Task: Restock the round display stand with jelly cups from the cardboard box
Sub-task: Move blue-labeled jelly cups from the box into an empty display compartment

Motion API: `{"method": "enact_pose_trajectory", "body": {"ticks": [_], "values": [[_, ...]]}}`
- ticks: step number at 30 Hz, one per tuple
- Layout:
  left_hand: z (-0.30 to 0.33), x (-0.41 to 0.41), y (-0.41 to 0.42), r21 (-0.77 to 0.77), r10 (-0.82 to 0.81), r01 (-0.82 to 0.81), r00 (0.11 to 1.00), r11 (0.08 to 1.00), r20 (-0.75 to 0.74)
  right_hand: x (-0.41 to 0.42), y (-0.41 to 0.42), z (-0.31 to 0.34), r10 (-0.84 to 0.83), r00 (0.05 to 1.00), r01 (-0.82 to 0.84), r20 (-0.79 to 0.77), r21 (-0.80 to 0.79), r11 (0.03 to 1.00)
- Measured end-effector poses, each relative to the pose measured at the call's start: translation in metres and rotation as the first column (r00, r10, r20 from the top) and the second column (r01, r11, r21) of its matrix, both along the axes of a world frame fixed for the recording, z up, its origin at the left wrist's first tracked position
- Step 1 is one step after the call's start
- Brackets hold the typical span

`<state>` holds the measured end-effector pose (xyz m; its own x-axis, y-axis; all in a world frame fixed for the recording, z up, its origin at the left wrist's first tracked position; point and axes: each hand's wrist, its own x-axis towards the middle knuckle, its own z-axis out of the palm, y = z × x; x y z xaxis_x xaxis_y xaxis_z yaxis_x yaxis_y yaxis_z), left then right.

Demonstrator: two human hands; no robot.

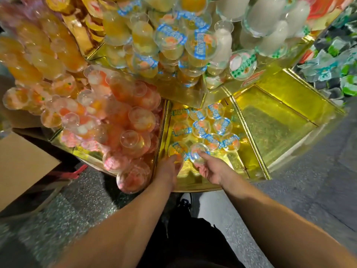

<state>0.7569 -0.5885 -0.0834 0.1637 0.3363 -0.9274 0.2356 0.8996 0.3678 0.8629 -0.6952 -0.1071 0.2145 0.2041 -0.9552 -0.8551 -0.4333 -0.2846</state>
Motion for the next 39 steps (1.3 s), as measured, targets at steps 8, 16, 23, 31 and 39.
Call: {"method": "enact_pose_trajectory", "body": {"ticks": [8,16,23,31,39], "values": [[-0.029,0.014,0.004,-0.059,0.233,-0.231,0.972,0.971,0.031,0.003,0.025,-0.034,-0.013,0.999,0.013,-0.031,0.011,1.0],[-0.047,0.022,0.009,-0.087,0.32,-0.316,0.947,0.945,0.039,0.004,0.034,-0.052,0.01,1.0,-0.01,0.009,-0.014,1.0],[-0.052,0.026,0.009,-0.027,0.354,-0.355,0.934,0.934,-0.04,0.004,0.037,-0.054,0.07,0.995,-0.07,0.069,-0.001,0.998],[-0.045,0.023,0.005,-0.04,0.274,-0.276,0.961,0.96,-0.049,0.005,0.04,-0.039,0.161,0.984,-0.155,0.08,-0.077,0.985],[0.004,-0.001,-0.009,-0.021,-0.096,0.095,0.994,0.995,-0.059,0.006,0.01,0.026,0.506,0.849,-0.49,0.149,-0.134,0.861]]}}
